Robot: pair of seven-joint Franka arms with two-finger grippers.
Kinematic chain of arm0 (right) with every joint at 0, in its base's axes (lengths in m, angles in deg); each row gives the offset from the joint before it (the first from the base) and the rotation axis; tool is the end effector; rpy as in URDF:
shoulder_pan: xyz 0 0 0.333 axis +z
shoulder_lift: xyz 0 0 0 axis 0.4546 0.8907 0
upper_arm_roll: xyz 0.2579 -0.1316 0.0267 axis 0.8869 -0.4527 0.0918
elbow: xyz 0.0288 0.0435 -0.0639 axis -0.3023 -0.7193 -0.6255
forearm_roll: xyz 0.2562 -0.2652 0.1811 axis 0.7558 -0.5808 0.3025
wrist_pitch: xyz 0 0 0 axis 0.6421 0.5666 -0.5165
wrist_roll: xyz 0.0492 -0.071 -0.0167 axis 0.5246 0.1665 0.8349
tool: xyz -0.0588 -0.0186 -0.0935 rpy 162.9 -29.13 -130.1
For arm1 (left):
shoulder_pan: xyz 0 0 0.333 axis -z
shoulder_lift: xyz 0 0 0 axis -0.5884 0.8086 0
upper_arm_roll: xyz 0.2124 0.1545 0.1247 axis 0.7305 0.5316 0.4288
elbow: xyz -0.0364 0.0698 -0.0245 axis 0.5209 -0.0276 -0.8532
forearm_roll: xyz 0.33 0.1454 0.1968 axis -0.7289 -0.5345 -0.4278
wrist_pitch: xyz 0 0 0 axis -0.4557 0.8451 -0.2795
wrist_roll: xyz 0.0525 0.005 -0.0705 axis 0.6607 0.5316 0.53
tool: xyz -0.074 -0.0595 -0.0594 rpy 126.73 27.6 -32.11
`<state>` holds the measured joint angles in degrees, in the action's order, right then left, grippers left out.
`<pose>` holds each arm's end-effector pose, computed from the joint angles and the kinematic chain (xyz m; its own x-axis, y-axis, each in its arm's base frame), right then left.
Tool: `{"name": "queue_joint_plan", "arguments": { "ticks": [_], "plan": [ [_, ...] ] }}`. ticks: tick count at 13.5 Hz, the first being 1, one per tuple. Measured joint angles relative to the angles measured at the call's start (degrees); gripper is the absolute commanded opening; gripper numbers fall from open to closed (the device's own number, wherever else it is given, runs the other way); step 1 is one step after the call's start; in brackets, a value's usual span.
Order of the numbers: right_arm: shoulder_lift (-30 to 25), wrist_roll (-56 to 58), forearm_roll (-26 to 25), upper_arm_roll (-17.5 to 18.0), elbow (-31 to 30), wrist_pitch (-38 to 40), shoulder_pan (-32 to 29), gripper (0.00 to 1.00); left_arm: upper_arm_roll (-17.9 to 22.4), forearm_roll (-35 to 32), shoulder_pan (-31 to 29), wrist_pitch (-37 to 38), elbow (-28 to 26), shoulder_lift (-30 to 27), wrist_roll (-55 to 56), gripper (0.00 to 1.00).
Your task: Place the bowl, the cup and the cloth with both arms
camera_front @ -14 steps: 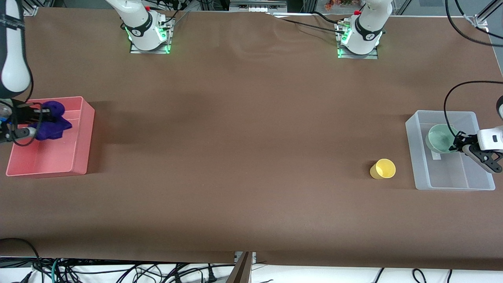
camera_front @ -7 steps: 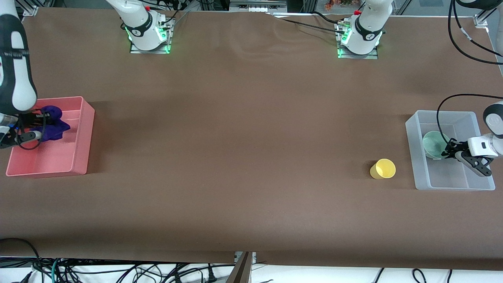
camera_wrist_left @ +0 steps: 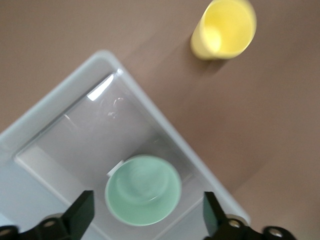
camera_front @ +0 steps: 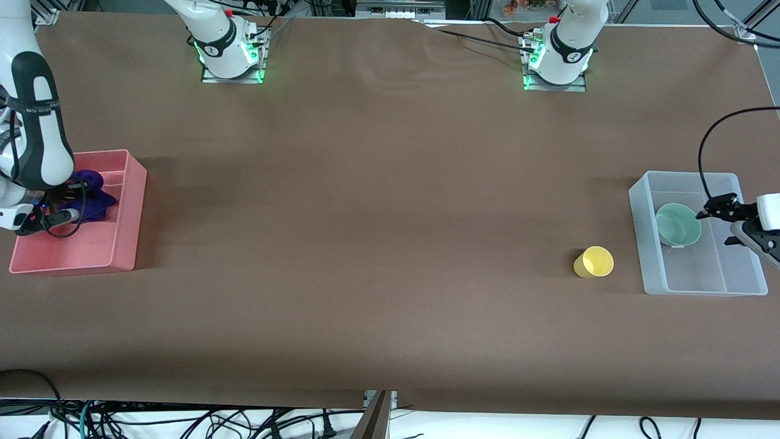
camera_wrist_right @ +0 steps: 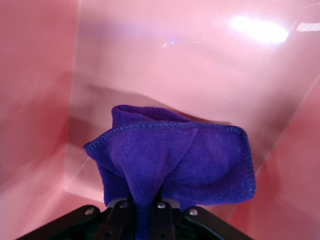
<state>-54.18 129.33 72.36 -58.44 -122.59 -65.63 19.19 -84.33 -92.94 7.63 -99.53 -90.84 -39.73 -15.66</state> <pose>0.5457 -0.2811 0.1900 0.8842 0.3614 -0.2960 0.3659 -0.9297 -0.0420 0.6359 0.1908 0.3422 0.7713 -0.6333 -0.0638 -0.6215 -0.7710 0.1392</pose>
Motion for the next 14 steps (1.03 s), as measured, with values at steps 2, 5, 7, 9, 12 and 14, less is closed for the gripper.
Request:
{"name": "queue_joint_plan", "arguments": {
  "ticks": [2, 5, 7, 9, 12, 14],
  "plan": [
    [1.4, 0.3, 0.3, 0.0, 0.0, -0.7, -0.3, 0.00, -0.4, 0.0, 5.9, 0.1, -0.4, -0.6, 9.0, 1.00],
    [2.6, 0.5, 1.9, 0.0, 0.0, -2.1, -0.3, 0.00, -0.3, -0.3, 13.3, -5.6, -1.7, 1.8, 20.0, 1.00],
    [3.6, 0.5, 2.0, 0.0, 0.0, -3.4, -0.3, 0.00, -0.1, -1.6, 14.1, -11.9, -2.6, 5.4, 22.3, 0.95],
    [4.5, 0.5, 2.1, 0.0, 0.0, -4.0, -0.3, 0.51, 0.6, -1.7, 13.6, -16.6, -2.6, 9.4, 22.3, 0.69],
    [4.5, 0.6, 3.4, 0.1, 0.5, -4.1, -0.2, 1.00, 1.0, -1.7, 13.2, -21.3, -2.6, 13.3, 22.3, 0.00],
    [4.1, 0.6, 3.8, 0.1, 2.5, -2.0, -0.1, 1.00, 1.1, -1.7, 13.1, -23.0, -2.6, 14.9, 22.4, 0.00]
  ]
}}
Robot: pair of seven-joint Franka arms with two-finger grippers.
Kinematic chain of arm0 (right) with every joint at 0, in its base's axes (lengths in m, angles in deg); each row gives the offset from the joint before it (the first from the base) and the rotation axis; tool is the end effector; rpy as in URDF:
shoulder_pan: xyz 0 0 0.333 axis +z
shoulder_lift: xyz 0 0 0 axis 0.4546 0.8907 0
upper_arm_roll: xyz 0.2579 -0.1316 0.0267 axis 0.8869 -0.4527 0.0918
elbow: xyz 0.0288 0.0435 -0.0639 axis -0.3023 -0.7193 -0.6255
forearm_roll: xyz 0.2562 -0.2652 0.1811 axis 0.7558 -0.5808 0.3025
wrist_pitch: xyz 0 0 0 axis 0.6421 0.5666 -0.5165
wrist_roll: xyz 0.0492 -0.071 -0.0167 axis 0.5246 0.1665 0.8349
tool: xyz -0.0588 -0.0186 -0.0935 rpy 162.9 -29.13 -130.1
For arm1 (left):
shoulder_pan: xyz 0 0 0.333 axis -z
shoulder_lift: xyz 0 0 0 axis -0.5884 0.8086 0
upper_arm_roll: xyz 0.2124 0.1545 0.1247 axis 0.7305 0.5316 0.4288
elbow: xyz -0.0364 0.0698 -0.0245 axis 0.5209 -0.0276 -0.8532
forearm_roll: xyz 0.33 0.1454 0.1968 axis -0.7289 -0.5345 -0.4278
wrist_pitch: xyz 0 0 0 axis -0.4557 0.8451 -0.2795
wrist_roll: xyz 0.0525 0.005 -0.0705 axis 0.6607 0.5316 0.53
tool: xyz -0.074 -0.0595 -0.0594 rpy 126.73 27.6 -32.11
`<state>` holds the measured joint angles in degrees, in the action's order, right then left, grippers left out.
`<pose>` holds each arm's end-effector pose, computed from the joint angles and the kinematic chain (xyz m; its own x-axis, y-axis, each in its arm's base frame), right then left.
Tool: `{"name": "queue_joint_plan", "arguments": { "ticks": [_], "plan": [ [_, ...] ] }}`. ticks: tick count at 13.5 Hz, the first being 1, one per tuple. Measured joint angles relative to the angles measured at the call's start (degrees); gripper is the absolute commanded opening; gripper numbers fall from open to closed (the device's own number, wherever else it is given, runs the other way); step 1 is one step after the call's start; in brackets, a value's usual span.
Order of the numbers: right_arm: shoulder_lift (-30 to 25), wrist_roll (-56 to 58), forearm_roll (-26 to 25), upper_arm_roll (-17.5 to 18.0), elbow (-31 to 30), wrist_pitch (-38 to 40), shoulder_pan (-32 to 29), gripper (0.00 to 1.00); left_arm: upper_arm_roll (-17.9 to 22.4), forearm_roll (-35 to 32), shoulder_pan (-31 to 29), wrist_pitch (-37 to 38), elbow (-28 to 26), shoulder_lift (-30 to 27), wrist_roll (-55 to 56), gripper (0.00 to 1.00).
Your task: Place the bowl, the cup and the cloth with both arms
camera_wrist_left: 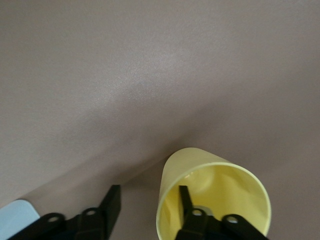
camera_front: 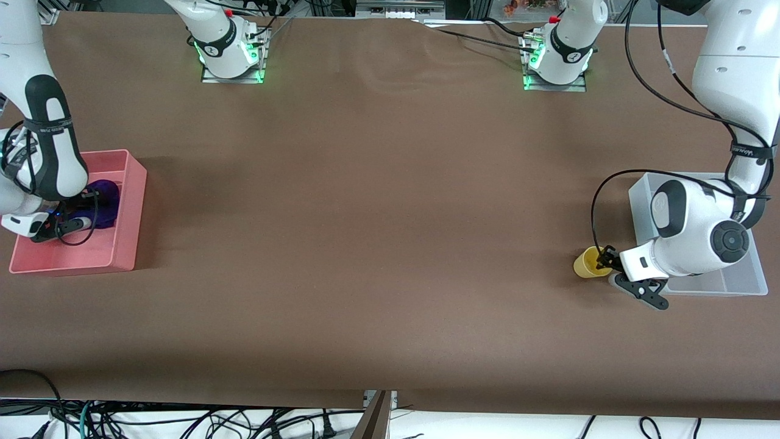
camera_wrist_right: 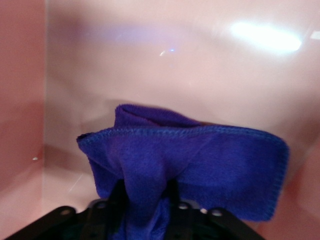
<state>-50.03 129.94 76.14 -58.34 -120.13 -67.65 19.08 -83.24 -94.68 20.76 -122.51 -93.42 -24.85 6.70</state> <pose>0.5555 -0.2822 0.1658 0.8993 0.3460 -0.2673 0.3452 -0.9371 -0.0516 0.6794 0.0490 0.1788 0.8710 -0.4912 -0.0095 -0.4891 -0.8688 0.0774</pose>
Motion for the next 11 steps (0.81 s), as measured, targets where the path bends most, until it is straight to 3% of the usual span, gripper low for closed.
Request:
{"name": "queue_joint_plan", "arguments": {
  "ticks": [6, 8, 11],
  "plan": [
    [-5.6, 0.0, 1.4, 1.8, 13.5, 19.9, 0.2, 1.00, 0.0, 0.0, -0.2, 3.7, 1.5, -0.8, 0.1, 0.00],
    [-9.1, -3.1, 1.5, 5.6, 15.2, 21.7, 0.4, 1.00, 0.0, 0.0, -0.7, 10.0, 2.7, -4.2, 0.1, 0.00],
    [-14.4, -15.4, 0.8, 13.2, 15.6, 25.1, 0.7, 1.00, 0.0, -0.1, -2.6, 26.8, 5.5, -11.8, -0.1, 0.00]
  ]
}}
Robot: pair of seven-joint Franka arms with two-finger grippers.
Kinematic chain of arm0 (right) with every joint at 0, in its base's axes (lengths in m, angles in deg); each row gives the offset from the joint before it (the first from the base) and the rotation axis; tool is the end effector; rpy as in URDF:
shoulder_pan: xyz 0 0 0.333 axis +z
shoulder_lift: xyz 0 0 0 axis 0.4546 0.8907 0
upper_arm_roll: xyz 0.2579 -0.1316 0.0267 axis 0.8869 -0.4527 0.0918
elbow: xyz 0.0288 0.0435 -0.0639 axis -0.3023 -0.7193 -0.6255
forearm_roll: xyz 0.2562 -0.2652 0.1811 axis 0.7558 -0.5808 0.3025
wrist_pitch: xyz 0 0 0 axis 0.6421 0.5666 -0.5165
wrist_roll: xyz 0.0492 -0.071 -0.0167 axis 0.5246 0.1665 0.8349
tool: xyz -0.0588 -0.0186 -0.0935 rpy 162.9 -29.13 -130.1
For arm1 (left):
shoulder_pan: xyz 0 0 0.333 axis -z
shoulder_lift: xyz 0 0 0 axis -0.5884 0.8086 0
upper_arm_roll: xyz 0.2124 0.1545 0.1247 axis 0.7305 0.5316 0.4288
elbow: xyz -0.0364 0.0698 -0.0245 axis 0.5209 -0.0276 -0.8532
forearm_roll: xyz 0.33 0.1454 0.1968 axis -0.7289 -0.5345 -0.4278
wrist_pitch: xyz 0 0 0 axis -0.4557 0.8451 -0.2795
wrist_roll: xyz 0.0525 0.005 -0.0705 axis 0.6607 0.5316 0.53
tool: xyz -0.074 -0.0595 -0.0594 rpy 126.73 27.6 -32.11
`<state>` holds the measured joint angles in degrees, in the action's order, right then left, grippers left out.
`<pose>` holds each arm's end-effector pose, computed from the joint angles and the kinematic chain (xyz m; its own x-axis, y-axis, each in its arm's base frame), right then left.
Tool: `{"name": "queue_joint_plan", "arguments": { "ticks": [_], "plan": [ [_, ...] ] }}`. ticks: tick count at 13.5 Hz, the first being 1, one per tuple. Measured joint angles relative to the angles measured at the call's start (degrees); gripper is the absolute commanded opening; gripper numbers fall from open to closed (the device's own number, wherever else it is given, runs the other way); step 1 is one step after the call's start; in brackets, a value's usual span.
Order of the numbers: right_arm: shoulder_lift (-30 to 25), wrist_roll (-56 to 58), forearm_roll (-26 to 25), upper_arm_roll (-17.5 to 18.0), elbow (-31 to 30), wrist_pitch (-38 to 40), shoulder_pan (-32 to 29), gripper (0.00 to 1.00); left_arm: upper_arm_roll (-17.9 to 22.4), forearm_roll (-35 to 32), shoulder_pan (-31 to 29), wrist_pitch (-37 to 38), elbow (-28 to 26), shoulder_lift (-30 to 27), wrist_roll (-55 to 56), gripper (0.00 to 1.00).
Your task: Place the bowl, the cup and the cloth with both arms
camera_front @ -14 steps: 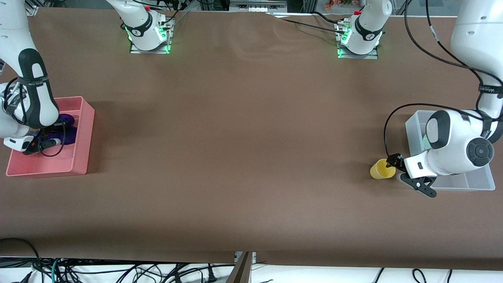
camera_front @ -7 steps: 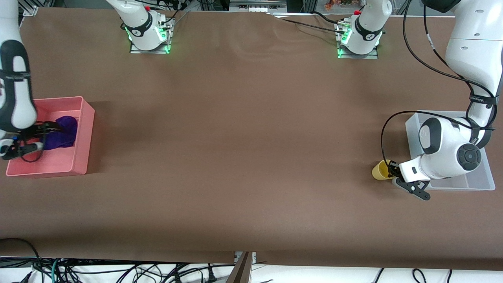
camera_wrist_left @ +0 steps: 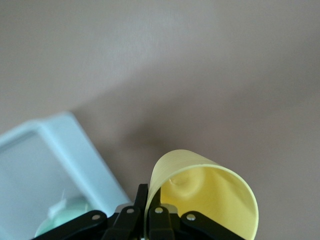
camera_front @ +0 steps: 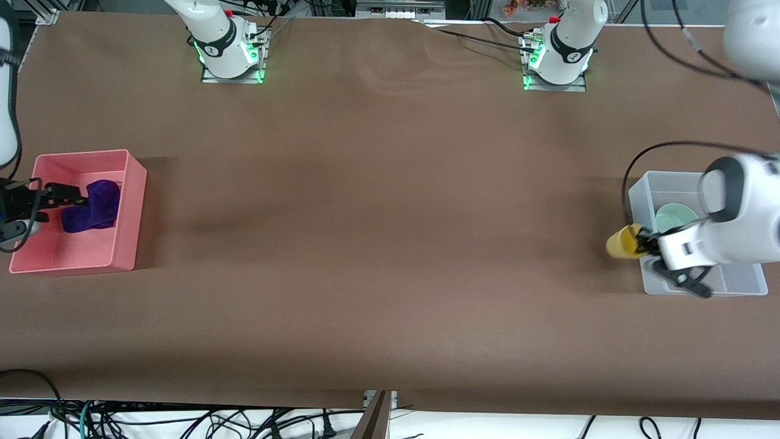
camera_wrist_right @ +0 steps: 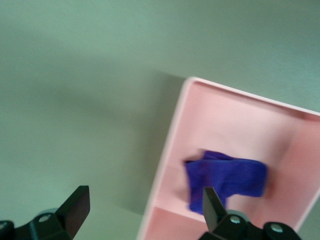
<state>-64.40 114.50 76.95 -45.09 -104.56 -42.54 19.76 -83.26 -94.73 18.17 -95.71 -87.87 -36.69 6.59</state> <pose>0.6383 -0.1402 0.4009 0.9397 0.3140 -0.1353 0.3021 -0.9478 -0.1016 0.6615 0.0880 0.3260 0.8724 -0.4534 -0.1826 -0.4385 -0.8910 0.1175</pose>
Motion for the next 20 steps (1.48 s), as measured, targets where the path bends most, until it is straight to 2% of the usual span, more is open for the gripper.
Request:
{"name": "queue_joint_plan", "arguments": {
  "ticks": [2, 4, 6, 11, 12, 13, 17, 20],
  "plan": [
    [-2.9, -10.8, -1.6, 5.7, 0.0, 1.9, 0.1, 1.00, 0.3, -0.7, -2.3, 6.4, 1.2, -3.1, -2.7, 0.00],
    [-5.8, -20.0, -2.5, 11.4, 0.1, 3.1, 0.3, 1.00, 0.5, -3.7, -6.2, 6.0, 0.7, -3.2, -8.4, 0.00],
    [-8.9, -23.3, -2.9, 15.0, 0.1, 3.6, 0.5, 1.00, 0.6, -4.9, -10.3, 2.9, -1.1, -2.2, -13.7, 0.00],
    [-14.9, -23.6, -5.0, 15.7, 0.1, 5.1, 0.2, 1.00, 0.6, -5.1, -16.1, -14.0, -11.8, 0.3, -18.2, 0.02],
    [-15.9, -23.6, -5.1, 15.5, 0.1, 5.3, 0.0, 1.00, 0.6, -5.1, -16.5, -16.2, -13.5, 0.9, -18.3, 0.47],
    [-16.8, -23.5, -5.1, 15.3, 0.1, 5.8, 0.0, 1.00, 0.6, -5.1, -16.7, -17.3, -14.5, 1.4, -18.4, 0.99],
    [-18.9, -23.6, -5.1, 15.1, 0.0, 9.2, -0.1, 1.00, 0.0, -5.1, -16.6, -17.5, -14.0, 0.3, -18.4, 1.00],
    [-18.8, -23.7, -4.0, 13.4, -0.5, 12.2, -0.1, 1.00, -3.1, -5.1, -16.5, -11.2, -11.4, -4.3, -18.2, 1.00]
  ]
}}
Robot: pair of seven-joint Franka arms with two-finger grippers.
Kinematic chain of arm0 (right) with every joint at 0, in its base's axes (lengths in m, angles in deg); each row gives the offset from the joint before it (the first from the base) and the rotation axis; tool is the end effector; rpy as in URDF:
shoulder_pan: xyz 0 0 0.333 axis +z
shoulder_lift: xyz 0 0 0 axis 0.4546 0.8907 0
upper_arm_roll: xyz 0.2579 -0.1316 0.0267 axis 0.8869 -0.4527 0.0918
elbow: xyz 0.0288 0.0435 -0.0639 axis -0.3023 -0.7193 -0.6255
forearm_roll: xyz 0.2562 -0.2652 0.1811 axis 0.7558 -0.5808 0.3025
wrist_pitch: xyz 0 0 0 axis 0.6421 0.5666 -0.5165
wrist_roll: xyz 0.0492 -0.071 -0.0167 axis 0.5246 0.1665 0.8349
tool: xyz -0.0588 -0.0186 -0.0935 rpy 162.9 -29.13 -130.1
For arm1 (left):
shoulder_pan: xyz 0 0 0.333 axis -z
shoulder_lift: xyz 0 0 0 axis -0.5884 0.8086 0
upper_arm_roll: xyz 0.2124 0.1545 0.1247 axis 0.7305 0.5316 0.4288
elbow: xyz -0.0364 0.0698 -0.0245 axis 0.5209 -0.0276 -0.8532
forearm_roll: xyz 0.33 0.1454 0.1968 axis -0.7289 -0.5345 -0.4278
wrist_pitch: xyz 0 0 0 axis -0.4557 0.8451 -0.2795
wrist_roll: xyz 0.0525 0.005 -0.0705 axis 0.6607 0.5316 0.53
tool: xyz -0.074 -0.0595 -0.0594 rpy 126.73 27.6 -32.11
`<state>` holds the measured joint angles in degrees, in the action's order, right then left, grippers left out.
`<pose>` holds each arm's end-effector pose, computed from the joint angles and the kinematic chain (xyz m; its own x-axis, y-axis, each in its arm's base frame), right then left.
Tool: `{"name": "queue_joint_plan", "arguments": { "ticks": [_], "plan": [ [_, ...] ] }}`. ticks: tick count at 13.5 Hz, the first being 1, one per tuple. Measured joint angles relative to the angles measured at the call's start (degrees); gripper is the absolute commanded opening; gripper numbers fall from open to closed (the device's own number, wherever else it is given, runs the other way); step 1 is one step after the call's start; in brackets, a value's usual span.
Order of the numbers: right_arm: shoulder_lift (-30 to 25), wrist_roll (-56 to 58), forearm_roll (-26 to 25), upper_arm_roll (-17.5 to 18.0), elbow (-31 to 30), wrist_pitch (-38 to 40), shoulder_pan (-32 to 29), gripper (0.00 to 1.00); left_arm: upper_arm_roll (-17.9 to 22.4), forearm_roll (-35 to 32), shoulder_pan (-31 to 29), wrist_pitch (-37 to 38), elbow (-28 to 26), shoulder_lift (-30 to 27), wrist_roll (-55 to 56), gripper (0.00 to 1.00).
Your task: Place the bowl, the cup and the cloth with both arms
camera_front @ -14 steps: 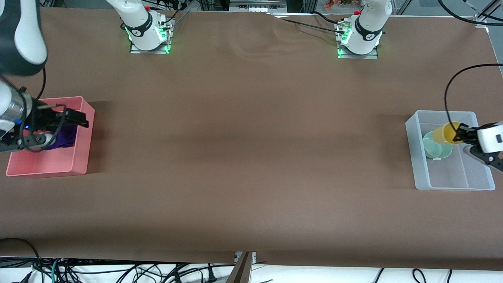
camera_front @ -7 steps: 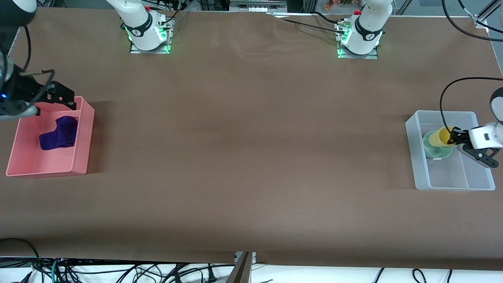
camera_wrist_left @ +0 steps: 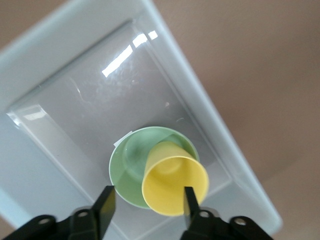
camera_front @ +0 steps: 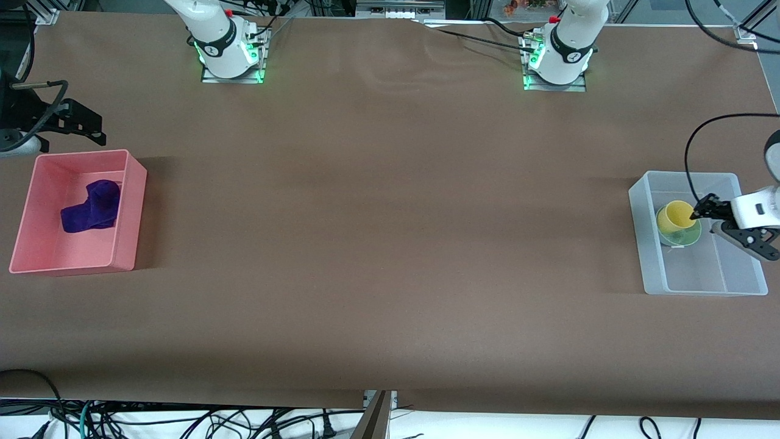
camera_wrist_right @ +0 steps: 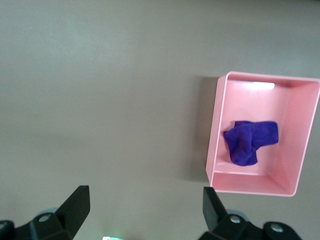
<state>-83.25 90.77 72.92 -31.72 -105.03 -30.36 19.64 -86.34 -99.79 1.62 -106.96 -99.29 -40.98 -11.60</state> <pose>0.5737 -0.0048 0.5837 0.9879 0.1410 -0.0642 0.1415 -0.9899 0.0033 0.6020 0.2305 0.2996 0.8111 -0.5691 -0.1351 -0.5649 -0.8221 0.0712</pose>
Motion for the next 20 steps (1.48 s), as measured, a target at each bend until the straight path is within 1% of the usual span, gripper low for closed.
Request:
{"name": "queue_joint_plan", "arguments": {
  "ticks": [1, 3, 5, 6, 8, 9, 10, 11, 13, 14, 15, 17, 18, 20],
  "plan": [
    [0.0, -0.3, 1.0, -0.9, -0.2, 0.4, 0.0, 1.00, -1.8, 0.0, 0.0, 3.6, 1.6, -1.6, 1.0, 1.00],
    [0.2, -1.0, 1.5, -1.8, -0.3, 0.7, -0.1, 1.00, -7.0, 0.0, 0.1, 12.9, 6.1, -3.8, 8.0, 1.00],
    [0.4, -1.2, 1.5, -1.9, -0.3, 0.7, -0.1, 1.00, -13.9, 0.1, 0.2, 21.9, 11.3, -4.5, 19.3, 1.00],
    [0.5, -1.2, 1.5, -1.9, -0.3, 0.7, -0.1, 1.00, -17.4, 0.1, 0.3, 25.3, 13.6, -4.6, 25.3, 1.00],
    [0.6, -1.2, 1.5, -1.9, -0.3, 0.7, -0.1, 1.00, -22.8, 0.1, 0.6, 29.7, 16.4, -4.6, 35.0, 1.00],
    [0.6, -1.2, 1.5, -1.9, -0.3, 0.7, -0.1, 1.00, -24.4, 0.1, 1.0, 30.8, 17.3, -4.8, 38.1, 1.00],
    [0.6, -1.2, 1.5, -1.9, -0.3, 0.7, -0.1, 1.00, -24.0, 0.1, 2.9, 31.1, 17.6, -5.6, 40.5, 1.00],
    [0.6, -1.2, 1.5, -1.9, -0.3, 0.7, -0.1, 1.00, -20.6, 0.2, 7.3, 30.9, 17.6, -6.9, 42.9, 1.00],
    [0.6, -1.2, 1.5, -1.9, -0.3, 0.6, 0.0, 1.00, -7.8, 2.8, 19.7, 26.9, 16.4, -10.5, 46.5, 1.00],
    [0.6, -1.2, 1.5, -1.9, -0.3, 0.6, 0.0, 1.00, -1.9, 5.7, 24.6, 23.7, 14.0, -12.8, 47.0, 1.00],
    [0.7, -1.2, 1.5, -1.9, -0.3, 0.6, 0.0, 1.00, 2.4, 8.1, 27.5, 20.1, 10.3, -15.4, 47.3, 1.00],
    [0.7, -1.3, 1.5, -1.7, -0.3, 0.6, 0.0, 1.00, 6.0, 9.7, 29.7, 14.4, 1.9, -21.2, 47.5, 1.00],
    [0.7, -1.3, 1.5, -1.7, -0.3, 0.6, 0.0, 1.00, 7.7, 9.9, 31.4, 13.0, -1.5, -23.7, 48.1, 1.00],
    [0.7, -1.3, 1.5, -1.7, -0.2, 0.6, 0.0, 1.00, 11.1, 10.1, 34.9, 11.8, -5.0, -26.4, 49.1, 1.00]
  ]
}}
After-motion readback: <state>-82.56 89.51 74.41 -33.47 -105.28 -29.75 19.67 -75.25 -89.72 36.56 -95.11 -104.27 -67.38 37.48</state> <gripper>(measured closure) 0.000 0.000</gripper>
